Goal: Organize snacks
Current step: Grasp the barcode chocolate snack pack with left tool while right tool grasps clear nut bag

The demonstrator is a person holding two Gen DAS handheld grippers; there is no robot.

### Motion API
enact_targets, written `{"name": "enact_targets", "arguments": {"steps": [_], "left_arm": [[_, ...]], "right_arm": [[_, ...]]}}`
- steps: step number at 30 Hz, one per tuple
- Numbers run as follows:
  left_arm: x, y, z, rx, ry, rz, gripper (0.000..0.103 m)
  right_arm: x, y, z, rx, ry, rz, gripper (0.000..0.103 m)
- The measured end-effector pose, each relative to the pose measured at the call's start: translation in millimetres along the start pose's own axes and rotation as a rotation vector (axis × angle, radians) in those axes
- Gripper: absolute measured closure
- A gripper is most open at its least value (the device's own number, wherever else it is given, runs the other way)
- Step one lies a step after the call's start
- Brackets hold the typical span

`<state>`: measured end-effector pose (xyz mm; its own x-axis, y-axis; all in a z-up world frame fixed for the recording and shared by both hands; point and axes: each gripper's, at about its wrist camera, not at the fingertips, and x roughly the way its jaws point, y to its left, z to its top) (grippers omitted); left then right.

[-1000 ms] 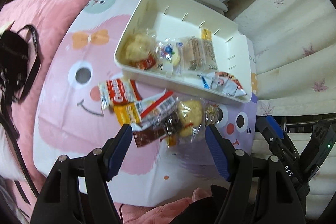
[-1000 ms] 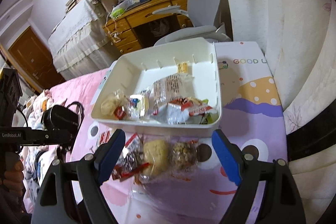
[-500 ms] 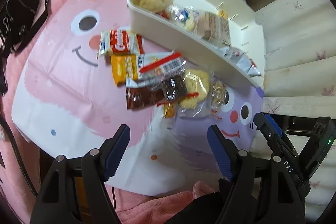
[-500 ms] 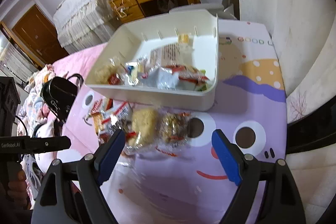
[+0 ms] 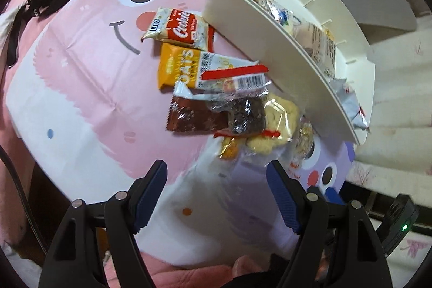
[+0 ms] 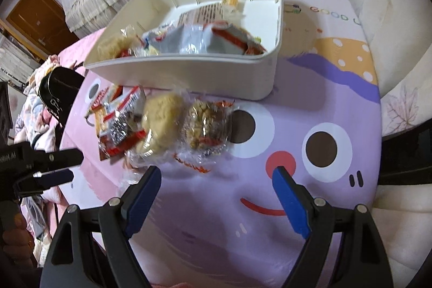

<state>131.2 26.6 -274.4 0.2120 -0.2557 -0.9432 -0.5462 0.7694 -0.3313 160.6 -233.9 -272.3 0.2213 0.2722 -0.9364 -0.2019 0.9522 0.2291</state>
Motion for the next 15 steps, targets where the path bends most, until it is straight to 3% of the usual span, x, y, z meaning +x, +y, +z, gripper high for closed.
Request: {"name": "enact_targets", "arguments": {"steps": [7,10,15], "left_arm": [[23,-8,12,-0.021,-0.021,-0.064,0.028],[37,-9,17,-0.029,0.008,-0.05,0.028],[52,-11,23,-0.038,0.029,-0.033,0.028]], "right_arm": [[15,-5,0,-0.029,-0.03,0.007,0.018],[19,-7,2,-0.042,-0.068,0.004,0.018],[33,-8,7,-0.033,-0.052,0.017,0.021]]}}
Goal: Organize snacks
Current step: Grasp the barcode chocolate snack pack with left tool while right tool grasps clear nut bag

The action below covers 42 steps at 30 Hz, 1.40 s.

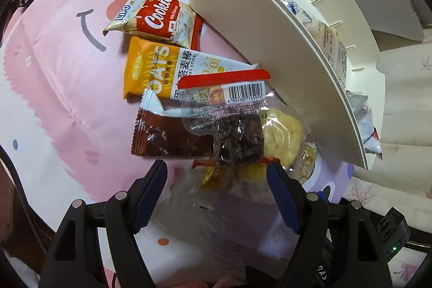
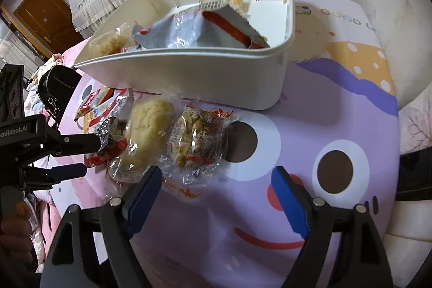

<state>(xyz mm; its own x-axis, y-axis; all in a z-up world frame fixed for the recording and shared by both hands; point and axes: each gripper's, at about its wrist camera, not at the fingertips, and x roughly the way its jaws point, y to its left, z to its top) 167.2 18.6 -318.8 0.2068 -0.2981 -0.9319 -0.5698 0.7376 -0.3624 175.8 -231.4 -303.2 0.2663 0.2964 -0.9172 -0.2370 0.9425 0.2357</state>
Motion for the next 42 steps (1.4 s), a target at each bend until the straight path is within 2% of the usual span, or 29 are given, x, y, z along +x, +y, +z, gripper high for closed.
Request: {"name": "enact_targets", "arguments": {"steps": [5,16,25,29,31,33,34,40,42], "left_arm": [[10,-9,10,0.006,0.003,0.041,0.029],[30,-37,29,0.041,0.018,0.106,0.033],[34,-52,24,0.041,-0.012,0.089,0.035],[32,-48,27,0.023,-0.033,0.066,0.036],[28,-42,28,0.019,-0.045,0.054,0.036],[24,-41,30,0.018,-0.068,0.045,0.04],[22,-40,32,0.019,-0.078,0.047,0.045],[23,-31,40,-0.01,-0.08,0.039,0.05],[23,-31,39,-0.005,-0.08,0.031,0.054]], "right_arm": [[14,-1,4,-0.013,0.019,0.003,0.023],[23,4,16,-0.073,-0.022,0.013,0.024],[29,11,25,-0.118,-0.037,0.02,0.025],[32,17,28,-0.149,-0.05,0.034,0.037],[33,18,30,-0.153,-0.049,0.053,0.051],[33,20,30,-0.165,-0.044,0.054,0.058],[33,21,29,-0.176,-0.04,0.054,0.059],[31,20,28,-0.17,-0.02,0.063,0.06],[30,19,27,-0.17,-0.016,0.064,0.062]]}}
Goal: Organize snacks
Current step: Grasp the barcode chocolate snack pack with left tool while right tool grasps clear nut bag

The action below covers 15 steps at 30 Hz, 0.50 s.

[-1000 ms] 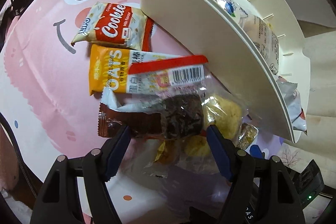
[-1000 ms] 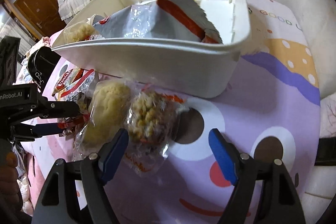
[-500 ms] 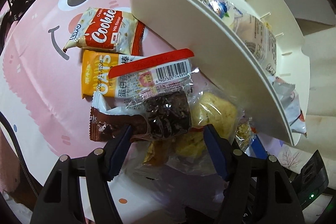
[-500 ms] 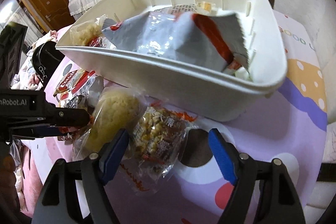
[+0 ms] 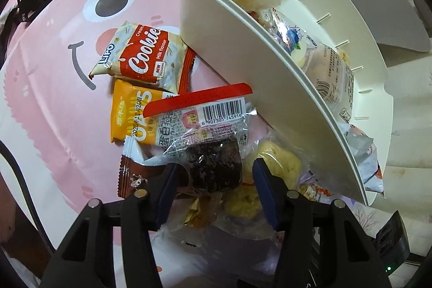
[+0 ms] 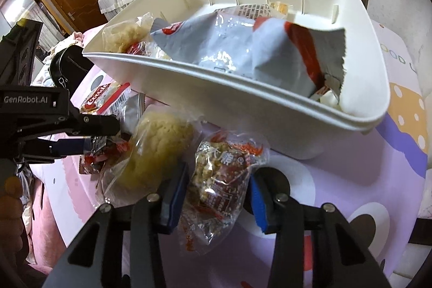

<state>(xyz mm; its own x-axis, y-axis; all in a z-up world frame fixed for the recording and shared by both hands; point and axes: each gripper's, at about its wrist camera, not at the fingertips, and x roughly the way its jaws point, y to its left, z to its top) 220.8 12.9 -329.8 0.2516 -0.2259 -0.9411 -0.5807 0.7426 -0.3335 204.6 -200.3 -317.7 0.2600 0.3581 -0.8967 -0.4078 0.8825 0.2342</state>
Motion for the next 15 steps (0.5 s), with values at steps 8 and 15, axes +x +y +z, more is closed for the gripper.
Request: {"name": "enact_targets", "arguments": {"steps": [8,15], "left_arm": [[-3,10,-3,-0.003,-0.006,-0.015,0.06],[-13,17,-15,0.021,0.001,-0.033,0.061]], "right_arm": [[-7,4,-8,0.003,0.024,-0.006,0.062],[-13,10,-17,0.018,0.043,-0.015,0.063]]}}
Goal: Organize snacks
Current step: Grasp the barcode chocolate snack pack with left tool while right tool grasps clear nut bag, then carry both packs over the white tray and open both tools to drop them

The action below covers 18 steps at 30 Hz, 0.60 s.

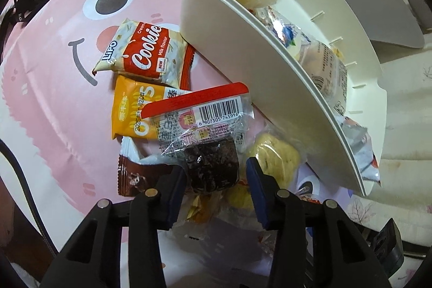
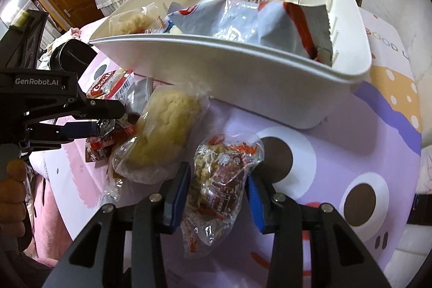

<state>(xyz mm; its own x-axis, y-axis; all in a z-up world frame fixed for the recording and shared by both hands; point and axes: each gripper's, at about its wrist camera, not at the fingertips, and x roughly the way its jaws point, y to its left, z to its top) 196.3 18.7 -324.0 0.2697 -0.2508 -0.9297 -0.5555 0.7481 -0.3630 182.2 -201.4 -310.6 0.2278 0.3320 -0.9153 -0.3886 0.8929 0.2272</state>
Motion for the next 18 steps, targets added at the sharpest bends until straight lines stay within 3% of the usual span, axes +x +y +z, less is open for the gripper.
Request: {"name": "enact_targets", "arguments": {"steps": [9,18], "left_arm": [[-31,7,-21,0.056,-0.03,-0.02,0.061],[-75,16,-40,0.13,-0.018,-0.016,0.061]], "right_arm": [[-16,16,-11,-0.005,-0.023,-0.002,0.063],[-45,37,-17,-0.007,-0.103,0.0,0.063]]}}
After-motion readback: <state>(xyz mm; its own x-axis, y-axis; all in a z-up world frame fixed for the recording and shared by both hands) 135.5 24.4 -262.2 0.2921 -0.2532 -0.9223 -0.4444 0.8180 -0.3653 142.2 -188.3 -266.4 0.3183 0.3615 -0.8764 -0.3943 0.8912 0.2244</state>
